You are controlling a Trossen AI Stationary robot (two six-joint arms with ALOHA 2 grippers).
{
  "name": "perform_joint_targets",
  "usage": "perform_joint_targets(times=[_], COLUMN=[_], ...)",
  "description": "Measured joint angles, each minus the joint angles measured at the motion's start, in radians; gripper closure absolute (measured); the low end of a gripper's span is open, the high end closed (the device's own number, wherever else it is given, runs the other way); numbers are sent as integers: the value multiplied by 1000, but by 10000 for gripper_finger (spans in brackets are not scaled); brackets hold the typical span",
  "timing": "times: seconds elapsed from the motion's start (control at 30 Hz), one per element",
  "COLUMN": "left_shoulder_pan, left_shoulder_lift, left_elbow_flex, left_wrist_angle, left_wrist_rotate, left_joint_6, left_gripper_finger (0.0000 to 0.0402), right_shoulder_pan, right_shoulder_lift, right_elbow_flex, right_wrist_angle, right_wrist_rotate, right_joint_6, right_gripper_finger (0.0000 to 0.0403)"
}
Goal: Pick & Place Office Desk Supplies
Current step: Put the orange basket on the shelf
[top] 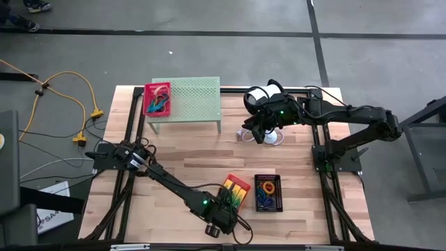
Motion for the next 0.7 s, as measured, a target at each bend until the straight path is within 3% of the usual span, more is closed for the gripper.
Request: perform_joint_targets(times=[0.7], left_shoulder_pan=[-13], left_shoulder_lift=[18], left_elbow_flex=[-1], left_wrist_angle=[-26], left_wrist_rotate=[-10], left_joint_6=[155], left_gripper_finger=[342], right_shoulder_pan=[0], right_shoulder_lift=[0], right_elbow_flex=[0], right_wrist_angle=[0], right_wrist_rotate=[0], right_joint_6=[0], right_gripper_finger=[304])
